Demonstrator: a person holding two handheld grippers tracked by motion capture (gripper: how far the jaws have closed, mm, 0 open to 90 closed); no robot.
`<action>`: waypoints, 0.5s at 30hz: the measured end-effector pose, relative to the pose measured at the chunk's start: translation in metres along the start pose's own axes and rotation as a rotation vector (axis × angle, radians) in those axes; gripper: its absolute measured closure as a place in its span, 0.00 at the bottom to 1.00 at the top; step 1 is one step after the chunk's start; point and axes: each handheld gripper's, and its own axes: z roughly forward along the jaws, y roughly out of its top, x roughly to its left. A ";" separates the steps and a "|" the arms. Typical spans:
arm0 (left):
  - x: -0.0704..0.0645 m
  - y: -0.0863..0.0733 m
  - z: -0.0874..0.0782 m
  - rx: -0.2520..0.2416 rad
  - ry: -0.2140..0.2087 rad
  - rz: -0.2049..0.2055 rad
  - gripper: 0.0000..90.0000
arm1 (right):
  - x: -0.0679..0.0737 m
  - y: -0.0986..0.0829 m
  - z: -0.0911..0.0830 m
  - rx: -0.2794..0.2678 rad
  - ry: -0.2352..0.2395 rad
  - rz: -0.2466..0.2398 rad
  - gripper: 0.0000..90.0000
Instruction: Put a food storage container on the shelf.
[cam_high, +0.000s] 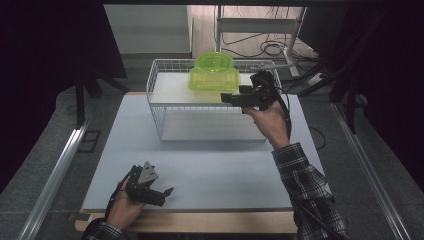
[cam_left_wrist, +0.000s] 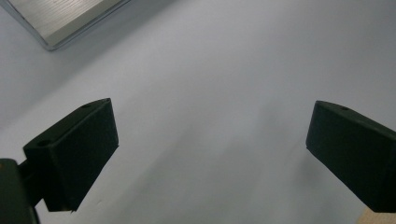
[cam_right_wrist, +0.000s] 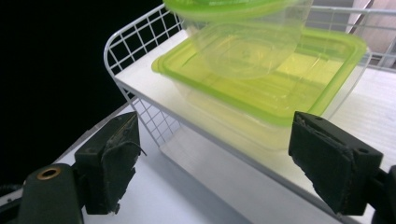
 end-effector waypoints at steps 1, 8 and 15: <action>0.000 0.000 0.000 0.000 0.002 0.000 0.02 | 0.000 -0.001 0.000 0.001 0.001 -0.004 0.18; 0.000 0.000 0.000 0.002 0.002 0.000 0.02 | 0.002 -0.014 0.001 0.018 0.008 -0.017 0.15; 0.000 0.000 0.001 0.004 0.004 0.006 0.02 | 0.000 -0.026 0.000 0.038 0.014 -0.013 0.12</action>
